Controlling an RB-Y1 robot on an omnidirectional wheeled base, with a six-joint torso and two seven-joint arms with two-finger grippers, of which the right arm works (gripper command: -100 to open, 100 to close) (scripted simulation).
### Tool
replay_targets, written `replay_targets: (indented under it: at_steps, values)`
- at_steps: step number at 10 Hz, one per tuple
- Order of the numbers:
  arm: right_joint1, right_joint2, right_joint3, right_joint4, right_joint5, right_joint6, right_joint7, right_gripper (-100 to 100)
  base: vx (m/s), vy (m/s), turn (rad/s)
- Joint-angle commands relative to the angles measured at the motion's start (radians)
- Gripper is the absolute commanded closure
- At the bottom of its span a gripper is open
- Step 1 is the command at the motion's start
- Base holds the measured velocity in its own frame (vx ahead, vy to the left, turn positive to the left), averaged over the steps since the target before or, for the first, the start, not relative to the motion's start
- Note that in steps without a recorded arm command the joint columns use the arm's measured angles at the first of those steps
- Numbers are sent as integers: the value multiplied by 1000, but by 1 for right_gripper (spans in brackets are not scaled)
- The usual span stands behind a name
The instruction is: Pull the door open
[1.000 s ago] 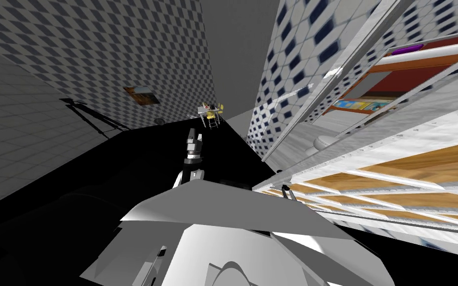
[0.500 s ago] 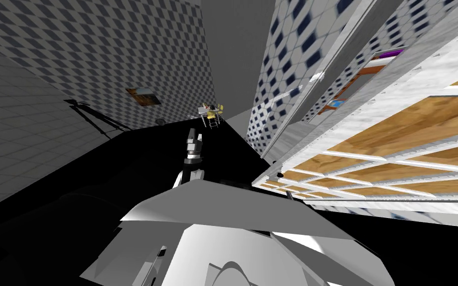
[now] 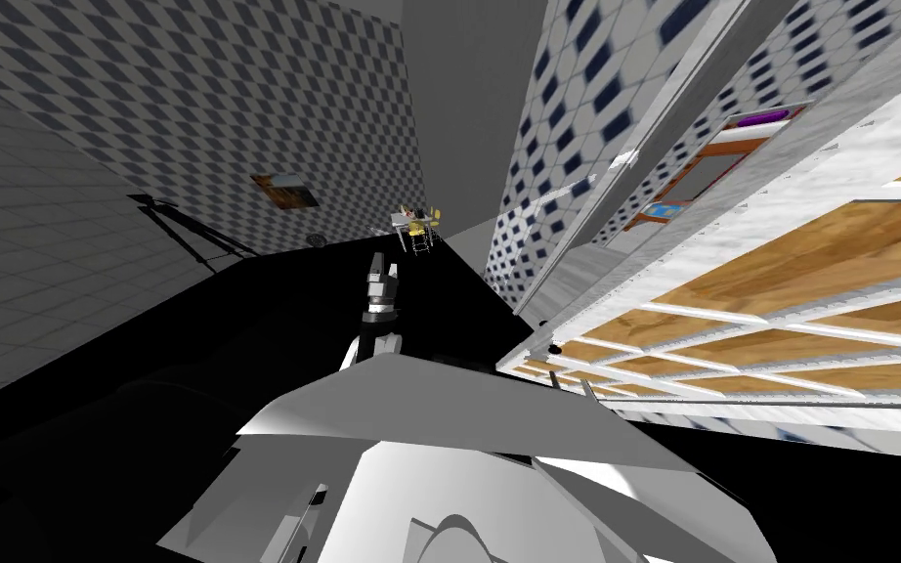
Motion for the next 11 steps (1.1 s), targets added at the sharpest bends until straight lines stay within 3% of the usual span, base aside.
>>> replay_targets:
  at_steps: [1, 3, 4, 5, 11]
  values:
    - [-10, 2, -4, -4, -5, 14, 4, -100, 198, -22, 57]
    - [-25, 5, -10, -4, -11, 30, 7, -100, 224, -25, 47]
    - [-18, 3, -8, -7, -9, 24, 5, -100, 110, -12, 15]
    - [-18, 3, -8, -7, -9, 24, 5, 100, -14, 2, -7]
    - [-22, 0, 0, 2, -1, 20, 0, 100, -36, -3, 26]
